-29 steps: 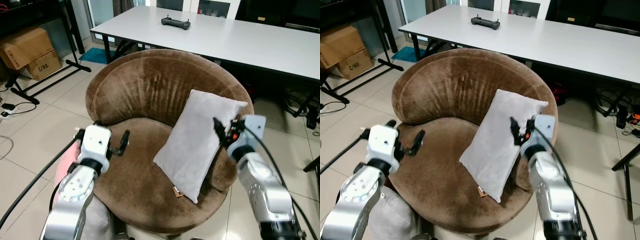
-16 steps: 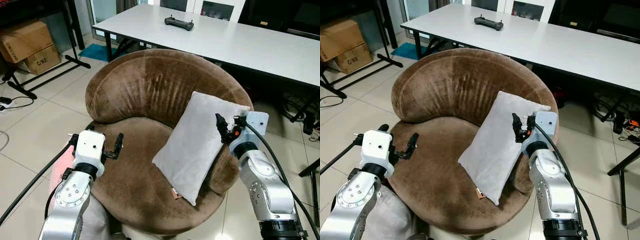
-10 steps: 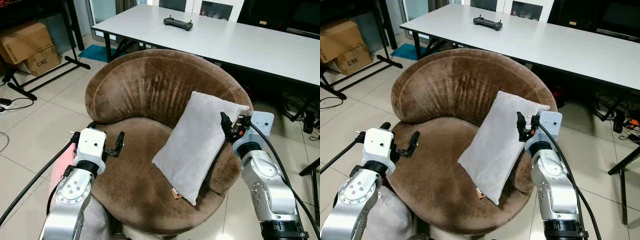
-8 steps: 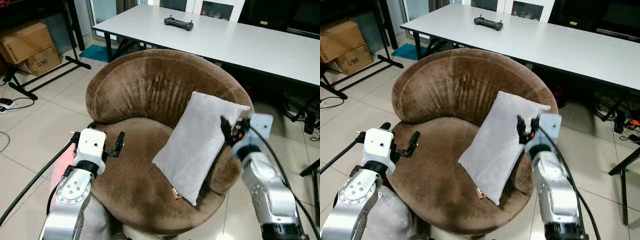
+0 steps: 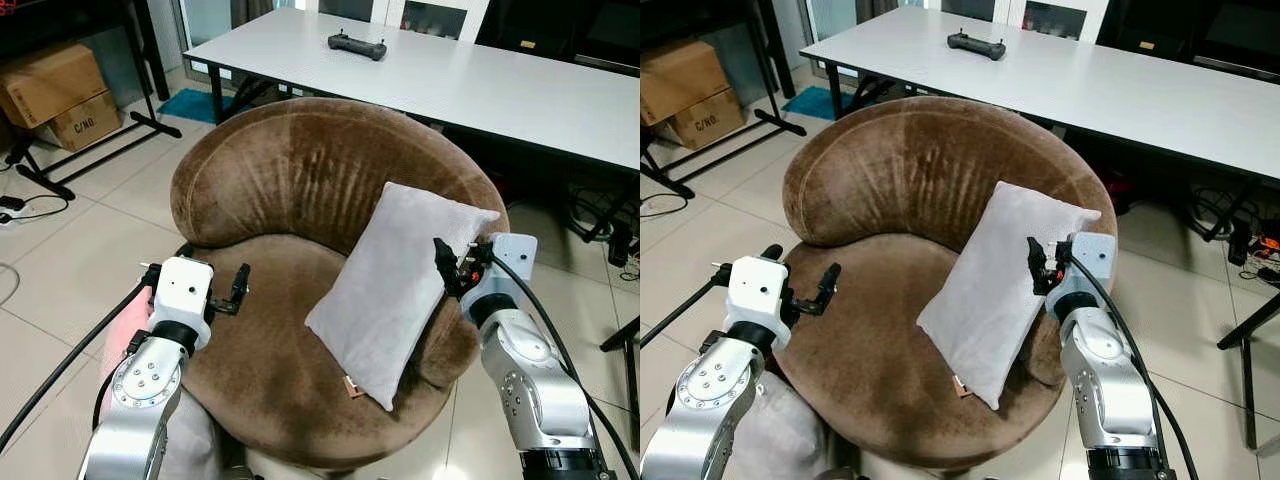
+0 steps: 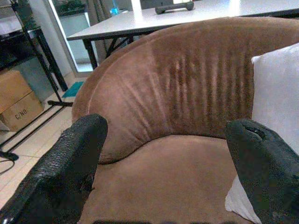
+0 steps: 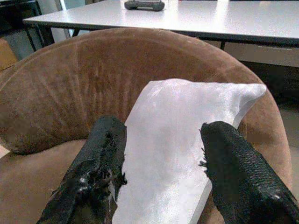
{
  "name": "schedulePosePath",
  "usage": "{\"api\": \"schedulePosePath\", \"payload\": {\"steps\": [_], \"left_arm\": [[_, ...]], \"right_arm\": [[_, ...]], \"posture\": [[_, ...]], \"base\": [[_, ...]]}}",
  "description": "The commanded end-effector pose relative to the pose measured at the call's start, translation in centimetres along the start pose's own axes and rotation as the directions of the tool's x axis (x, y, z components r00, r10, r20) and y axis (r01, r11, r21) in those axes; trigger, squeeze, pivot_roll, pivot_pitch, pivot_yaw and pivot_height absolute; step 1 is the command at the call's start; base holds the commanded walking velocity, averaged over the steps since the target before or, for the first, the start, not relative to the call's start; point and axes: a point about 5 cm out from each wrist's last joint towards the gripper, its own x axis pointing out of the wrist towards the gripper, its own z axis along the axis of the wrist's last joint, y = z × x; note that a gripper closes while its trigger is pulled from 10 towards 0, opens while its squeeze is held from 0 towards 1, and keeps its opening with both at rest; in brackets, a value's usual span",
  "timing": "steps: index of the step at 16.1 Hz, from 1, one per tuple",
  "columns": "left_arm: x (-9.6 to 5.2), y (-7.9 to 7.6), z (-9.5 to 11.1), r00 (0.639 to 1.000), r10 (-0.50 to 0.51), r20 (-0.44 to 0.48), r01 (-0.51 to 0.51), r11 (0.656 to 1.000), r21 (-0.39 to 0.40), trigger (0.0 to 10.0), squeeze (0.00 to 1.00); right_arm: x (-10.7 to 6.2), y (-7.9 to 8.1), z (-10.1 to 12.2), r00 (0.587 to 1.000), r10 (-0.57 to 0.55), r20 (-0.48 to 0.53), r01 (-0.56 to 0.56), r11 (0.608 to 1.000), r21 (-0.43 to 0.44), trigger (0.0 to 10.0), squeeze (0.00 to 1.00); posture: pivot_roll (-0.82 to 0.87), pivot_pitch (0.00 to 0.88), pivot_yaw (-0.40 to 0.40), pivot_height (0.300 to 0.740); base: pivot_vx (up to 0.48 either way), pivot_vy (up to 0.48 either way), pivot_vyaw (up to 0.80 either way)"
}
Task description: Move the pillow to the sofa from floor
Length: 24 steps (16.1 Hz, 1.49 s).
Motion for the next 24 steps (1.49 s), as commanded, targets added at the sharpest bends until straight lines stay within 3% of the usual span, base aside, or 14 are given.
{"api": "schedulePosePath", "payload": {"steps": [1,8,19,24], "left_arm": [[0.0,0.1,-0.1,1.000,-0.001,-0.003,0.001,1.000,0.009,10.0,0.00],[0.1,0.1,-0.2,1.000,0.002,-0.004,-0.002,1.000,0.015,10.0,0.00],[0.3,0.9,0.3,0.999,0.043,0.022,-0.043,0.999,0.017,10.0,0.00],[0.6,1.1,0.4,0.998,0.059,0.028,-0.060,0.998,0.023,10.0,0.00]], "right_arm": [[0.0,-0.2,0.1,1.000,-0.008,-0.008,0.008,1.000,-0.009,10.0,0.00],[0.1,0.0,0.0,1.000,-0.005,-0.014,0.005,1.000,-0.016,10.0,0.00],[0.9,0.3,-0.2,0.998,0.061,-0.031,-0.063,0.996,-0.069,10.0,0.00],[1.3,1.1,-0.5,0.994,0.097,-0.048,-0.101,0.991,-0.084,10.0,0.00]], "posture": [[0.04,0.000,-0.037,0.740],[0.04,0.000,-0.040,0.740],[0.07,0.000,-0.065,0.740],[0.08,0.000,-0.077,0.740]], "base": [[-0.247,0.000,0.00],[-0.254,0.000,0.00],[0.000,0.000,0.00],[0.000,0.290,0.00]]}}
